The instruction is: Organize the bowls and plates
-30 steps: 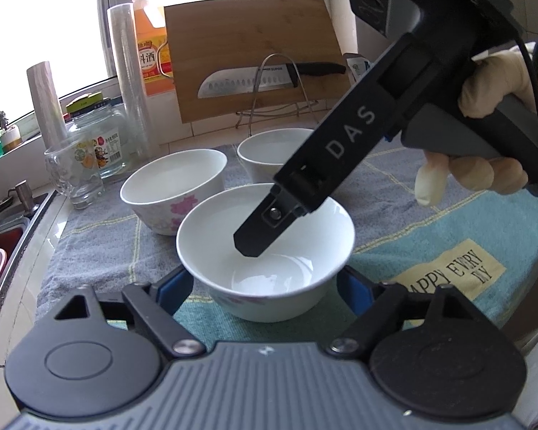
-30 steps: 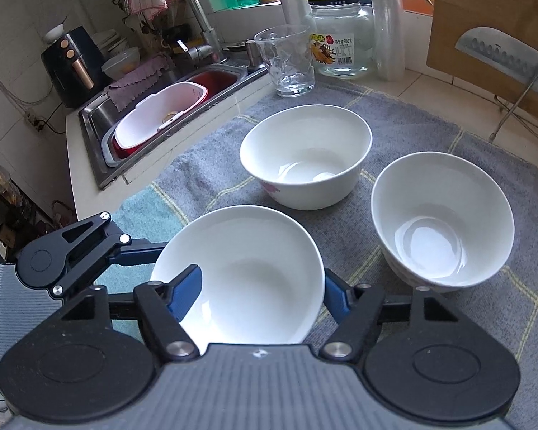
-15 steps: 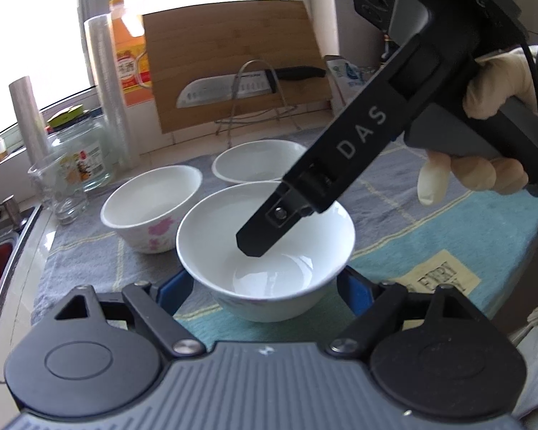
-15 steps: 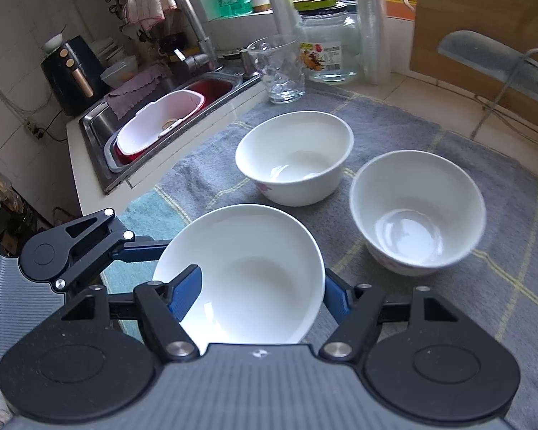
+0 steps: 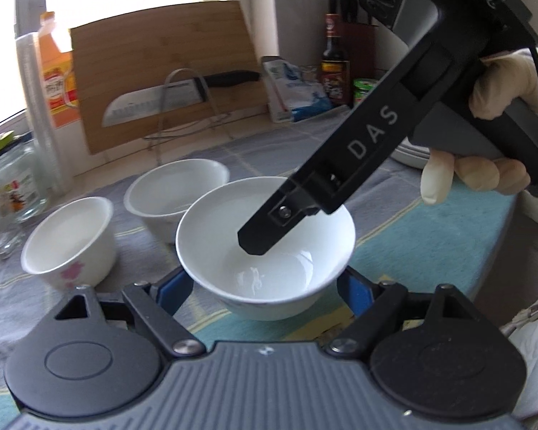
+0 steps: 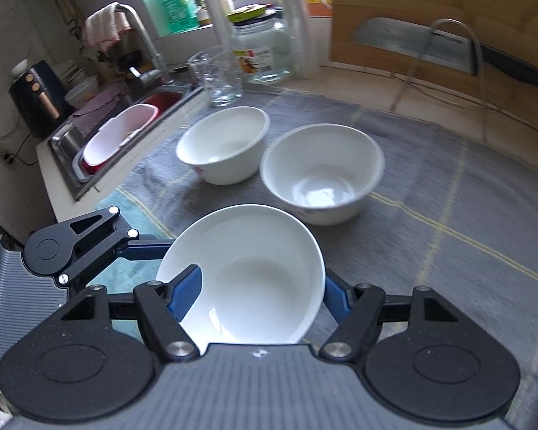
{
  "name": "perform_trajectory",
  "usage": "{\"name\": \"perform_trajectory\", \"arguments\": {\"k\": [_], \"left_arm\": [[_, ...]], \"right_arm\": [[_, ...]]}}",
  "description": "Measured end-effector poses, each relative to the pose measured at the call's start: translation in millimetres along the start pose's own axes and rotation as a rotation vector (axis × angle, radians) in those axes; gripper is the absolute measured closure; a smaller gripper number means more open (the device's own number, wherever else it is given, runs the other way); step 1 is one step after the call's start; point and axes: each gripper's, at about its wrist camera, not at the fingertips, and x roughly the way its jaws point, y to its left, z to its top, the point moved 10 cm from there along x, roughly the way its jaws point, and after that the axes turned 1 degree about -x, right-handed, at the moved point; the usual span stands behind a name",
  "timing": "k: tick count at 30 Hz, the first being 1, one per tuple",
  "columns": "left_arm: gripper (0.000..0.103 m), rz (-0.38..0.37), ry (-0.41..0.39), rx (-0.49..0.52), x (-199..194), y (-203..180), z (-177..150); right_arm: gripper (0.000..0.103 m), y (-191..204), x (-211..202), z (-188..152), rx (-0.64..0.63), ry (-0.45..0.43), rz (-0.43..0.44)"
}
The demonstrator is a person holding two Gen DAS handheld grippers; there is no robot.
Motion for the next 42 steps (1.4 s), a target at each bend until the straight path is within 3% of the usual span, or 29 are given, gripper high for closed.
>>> {"name": "perform_trajectory", "arguments": {"k": [9,26,28,32,34,42], "left_arm": [[0.016,-0.065,0.021,-0.025,17,-25,1],[0.017,-0.082,0.035,-0.038,25,-27,-2],[0.016,-0.086,0.031,-0.036,25,-27,-2],[0.014,-0.098,0.029,-0.025,23,-28,-4],[0.008,-0.112,0.024,-0.042,21,-26,-4],[0.004,-0.068,0.049,-0.044,3,-10,-17]], "right_arm": [[0.026,-25,-9,-20,0.045,0.022,-0.033],[0.026,-32,-2,-26,0.038,0.054,-0.037],[0.023,-31,-1,-27,0.042,0.053,-0.029],[0.001,-30,-2,-25,0.028,0.034,-0.040],[0.000,-30,-3,-22,0.026,0.028,-0.037],[0.000,-33,-10,-7,0.013,-0.027,-0.066]]}}
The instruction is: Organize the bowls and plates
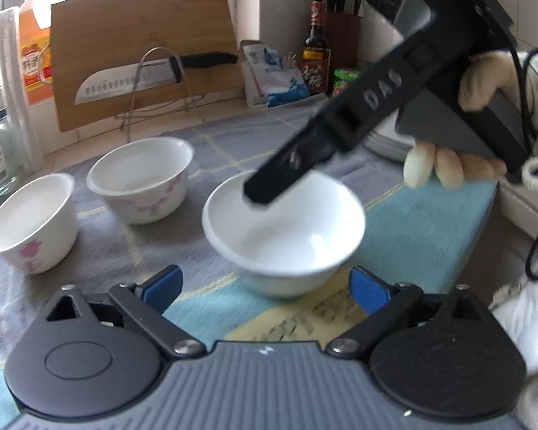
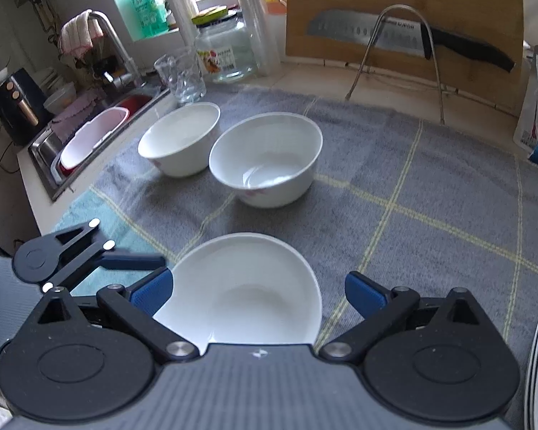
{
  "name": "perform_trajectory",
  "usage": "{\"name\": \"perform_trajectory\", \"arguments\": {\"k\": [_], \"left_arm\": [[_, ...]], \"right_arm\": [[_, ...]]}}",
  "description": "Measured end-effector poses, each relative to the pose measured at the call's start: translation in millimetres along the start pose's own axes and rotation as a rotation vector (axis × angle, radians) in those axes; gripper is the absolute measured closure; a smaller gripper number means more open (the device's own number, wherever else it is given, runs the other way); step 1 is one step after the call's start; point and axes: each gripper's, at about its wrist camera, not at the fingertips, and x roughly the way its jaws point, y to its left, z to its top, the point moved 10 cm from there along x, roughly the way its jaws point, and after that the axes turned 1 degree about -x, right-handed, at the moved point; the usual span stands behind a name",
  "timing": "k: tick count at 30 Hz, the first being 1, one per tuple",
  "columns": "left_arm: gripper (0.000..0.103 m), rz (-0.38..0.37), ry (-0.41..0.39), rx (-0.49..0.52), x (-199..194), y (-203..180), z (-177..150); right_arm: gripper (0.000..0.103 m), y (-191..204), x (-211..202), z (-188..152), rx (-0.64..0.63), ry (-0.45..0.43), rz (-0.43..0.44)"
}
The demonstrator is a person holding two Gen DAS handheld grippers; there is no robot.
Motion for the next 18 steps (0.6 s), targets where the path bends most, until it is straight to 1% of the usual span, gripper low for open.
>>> {"name": "perform_trajectory", "arguments": {"k": [4,7,9,10,12,15,18], "left_arm": [[0.004,0.070,0.023,-0.024,-13,24,-12],[0.003,0.161,0.005,-0.064,-20,50,-12],[0.003,0.226,-0.013,-0.093,-20,68,-8],[0.003,0.246,-0.025,-0.104,-19,76,-6],[0.003,0.269,-0.039,-0.120,-14,88,1],[0.003,0.297,-0.053,-0.117,-4,99,11],[0.003,0.285,-0.067,-0.112,7,101,19]], "right_arm": [[0.000,-3,-2,12,-0.061,-0.026,-0.080],[0.000,-1,-4,24,-0.113,-0.046,-0.106],[0.000,0,-5,32,-0.134,-0.060,-0.109],[0.000,1,-4,36,-0.138,-0.063,-0.105],[0.000,3,-2,44,-0.136,-0.068,-0.090],[0.000,4,1,54,-0.128,-0.072,-0.071],[0.000,3,5,63,-0.128,-0.072,-0.075]]}}
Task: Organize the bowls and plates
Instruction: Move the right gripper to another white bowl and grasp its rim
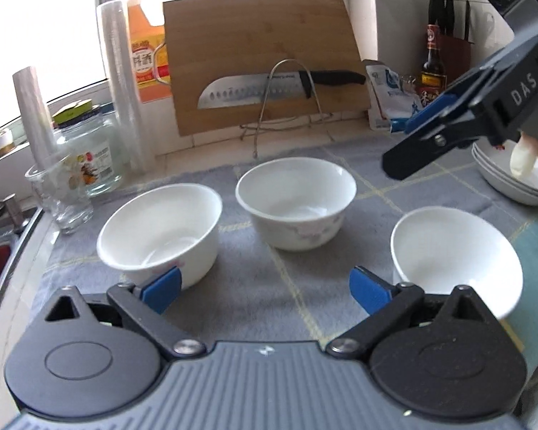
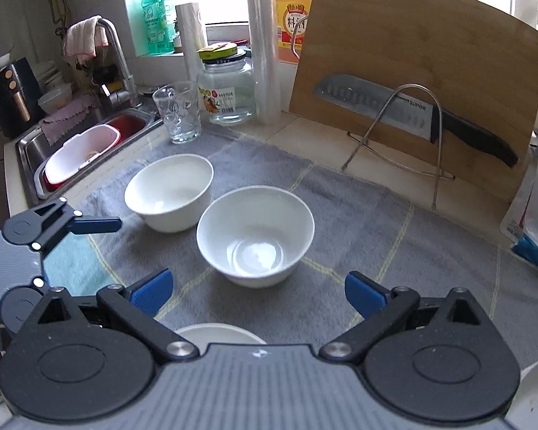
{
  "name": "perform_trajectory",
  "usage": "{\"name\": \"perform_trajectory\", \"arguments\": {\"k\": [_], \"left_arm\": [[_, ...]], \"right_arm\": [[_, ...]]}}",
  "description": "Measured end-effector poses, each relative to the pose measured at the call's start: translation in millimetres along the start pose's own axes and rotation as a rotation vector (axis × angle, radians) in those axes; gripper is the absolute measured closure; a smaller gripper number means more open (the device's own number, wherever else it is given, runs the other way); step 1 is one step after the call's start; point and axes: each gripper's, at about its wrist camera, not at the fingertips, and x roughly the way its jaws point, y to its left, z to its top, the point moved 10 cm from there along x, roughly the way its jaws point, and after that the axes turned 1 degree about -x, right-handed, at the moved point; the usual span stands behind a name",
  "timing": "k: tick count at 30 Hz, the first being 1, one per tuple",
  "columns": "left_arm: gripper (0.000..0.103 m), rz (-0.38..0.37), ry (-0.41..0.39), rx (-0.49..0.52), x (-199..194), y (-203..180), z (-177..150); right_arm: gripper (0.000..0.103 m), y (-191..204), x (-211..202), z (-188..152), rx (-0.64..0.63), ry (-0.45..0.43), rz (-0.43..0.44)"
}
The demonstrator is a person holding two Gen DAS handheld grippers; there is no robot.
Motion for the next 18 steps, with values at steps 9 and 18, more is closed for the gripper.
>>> {"name": "perform_trajectory", "arguments": {"k": [9,18], "left_arm": [[0.008,-0.017,-0.005,0.019,19,-10,11],[0.021,-0.086,0.007,0.024,30,-17,22]], "right_arm": [[0.000,-5,20,10,-0.001,0.033,0.020],[0.000,-7,42,18,0.032,0.077,0.086]]}}
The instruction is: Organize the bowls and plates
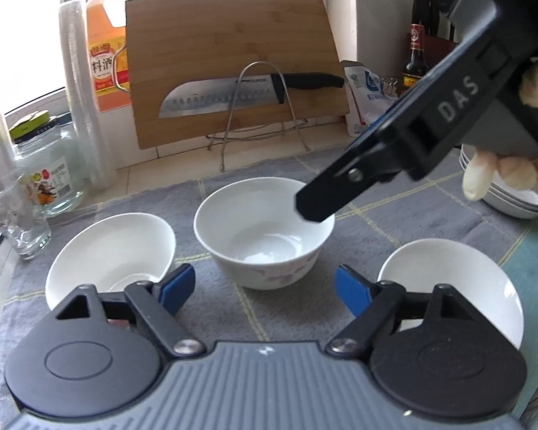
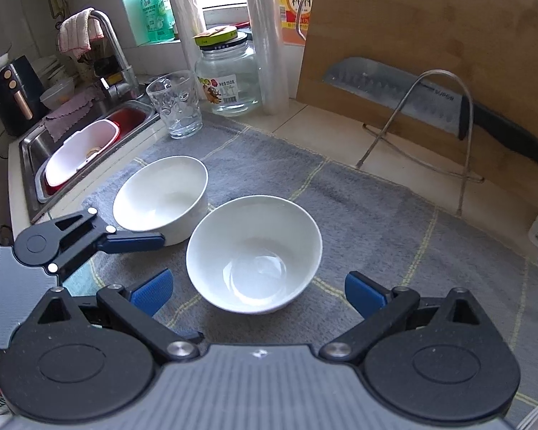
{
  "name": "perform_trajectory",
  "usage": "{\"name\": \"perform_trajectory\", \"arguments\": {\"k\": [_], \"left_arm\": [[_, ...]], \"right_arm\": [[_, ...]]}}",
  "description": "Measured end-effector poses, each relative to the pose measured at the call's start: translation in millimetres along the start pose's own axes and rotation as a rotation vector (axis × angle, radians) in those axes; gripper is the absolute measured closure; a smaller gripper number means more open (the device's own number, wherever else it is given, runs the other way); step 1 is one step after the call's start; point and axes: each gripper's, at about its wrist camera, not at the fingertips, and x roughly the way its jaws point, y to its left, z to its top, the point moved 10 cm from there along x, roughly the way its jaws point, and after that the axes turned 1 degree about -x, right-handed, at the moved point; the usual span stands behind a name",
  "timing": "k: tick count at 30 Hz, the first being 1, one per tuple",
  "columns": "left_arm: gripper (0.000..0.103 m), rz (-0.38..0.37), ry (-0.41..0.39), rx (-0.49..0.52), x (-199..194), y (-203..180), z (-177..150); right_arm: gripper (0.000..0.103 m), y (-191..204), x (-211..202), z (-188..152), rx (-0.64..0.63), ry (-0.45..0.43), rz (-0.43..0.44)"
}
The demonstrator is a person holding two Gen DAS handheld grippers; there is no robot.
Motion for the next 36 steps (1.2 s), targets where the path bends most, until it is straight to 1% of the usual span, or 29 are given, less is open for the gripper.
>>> {"name": "perform_trajectory", "arguments": {"k": [4,12,15,20,22,24,34,36], "left_arm": [[0.028,-0.022,0.018,0.002,8,-1,3],[0.029,-0.051,0.052,-0.005,18,2,2],[0.029,-0.057,0.057,-0.010,22,3,2],[0.029,-0.065,0.063,-0.006,26,4,2],[0.029,-0.066,0.063,-0.010,26,5,3],[0.029,-0.069,0.061,-0.009,26,5,3],[0.029,-0.055,0.063,0.007,29,6,4],[0.029,-0.052,0.065,-0.002,30,7,5]], "right_arm": [[0.002,-3,9,5,0.010,0.012,0.013],[0.010,-8,26,13,0.010,0.039,0.023],[0.015,-9,33,16,0.009,0.049,0.029],[0.020,-13,46,19,0.009,0.066,0.028],[0.020,-15,50,20,0.014,0.073,0.027],[0.021,-15,53,21,0.019,0.078,0.044],[0.021,-16,60,23,0.038,0.094,0.063],[0.021,-16,59,22,0.044,0.097,0.064]]}}
